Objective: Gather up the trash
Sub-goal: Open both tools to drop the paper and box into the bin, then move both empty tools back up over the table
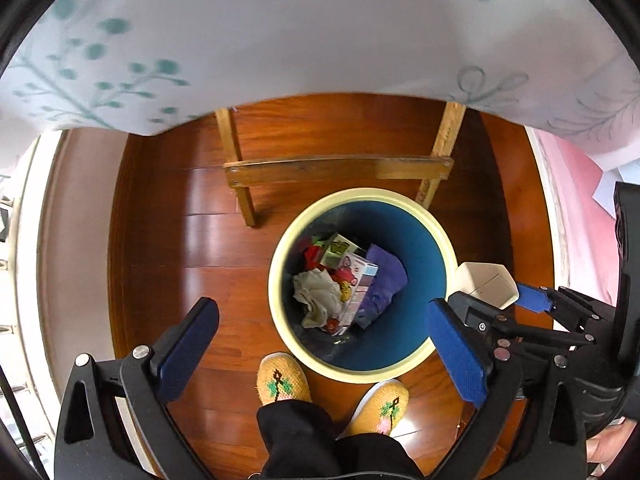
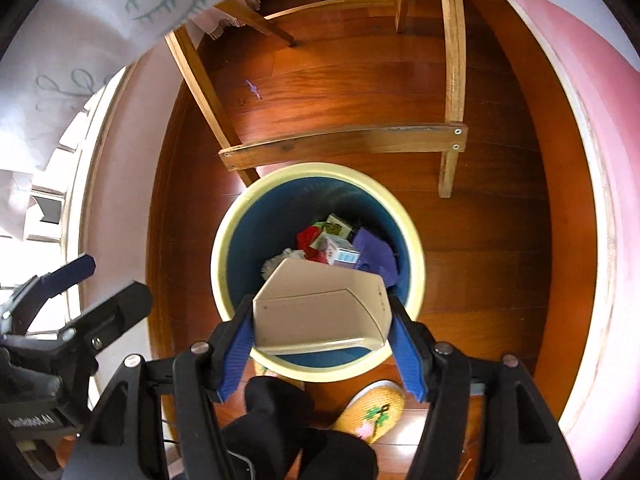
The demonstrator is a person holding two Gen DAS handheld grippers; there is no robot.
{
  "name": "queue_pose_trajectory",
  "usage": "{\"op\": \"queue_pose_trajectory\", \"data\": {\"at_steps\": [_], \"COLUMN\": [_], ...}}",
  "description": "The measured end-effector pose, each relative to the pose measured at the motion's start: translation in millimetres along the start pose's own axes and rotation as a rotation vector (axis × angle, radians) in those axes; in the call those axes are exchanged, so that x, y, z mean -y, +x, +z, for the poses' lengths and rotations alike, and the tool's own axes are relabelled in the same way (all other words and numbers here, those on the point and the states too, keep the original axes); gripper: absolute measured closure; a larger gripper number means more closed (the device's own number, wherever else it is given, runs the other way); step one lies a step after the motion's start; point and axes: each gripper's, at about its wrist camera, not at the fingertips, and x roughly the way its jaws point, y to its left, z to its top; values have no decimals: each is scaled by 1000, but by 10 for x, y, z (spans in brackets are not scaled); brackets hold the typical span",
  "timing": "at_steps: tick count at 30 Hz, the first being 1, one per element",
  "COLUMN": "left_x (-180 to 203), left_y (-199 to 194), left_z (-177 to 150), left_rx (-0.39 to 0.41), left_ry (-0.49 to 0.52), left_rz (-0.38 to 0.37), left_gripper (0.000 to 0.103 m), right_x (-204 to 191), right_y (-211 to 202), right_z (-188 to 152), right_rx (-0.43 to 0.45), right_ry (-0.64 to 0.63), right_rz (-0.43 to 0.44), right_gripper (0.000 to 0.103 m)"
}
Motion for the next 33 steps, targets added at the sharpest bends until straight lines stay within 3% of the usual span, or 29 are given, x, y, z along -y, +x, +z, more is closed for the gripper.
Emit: {"op": "queue_pose_trajectory", "data": {"at_steps": [5,17,33], "left_x": [-48,-45,217], "left_y": [-159,-735,-2319], "left_z": [18,61,355], "left_rx": [24,65,188], "left_ry": [-11,-18,63], "left_rz": [16,23,-35], "left_gripper": [1,1,1], "right_x": [-126,-287,-530], "right_y": [-138,-653,-2134], "right_z": [34,-18,-98], "right_rx": [46,92,207], "right_ry": [-24,3,32], "right_rz": [-28,-50,-32], "right_gripper": [28,28,28]}}
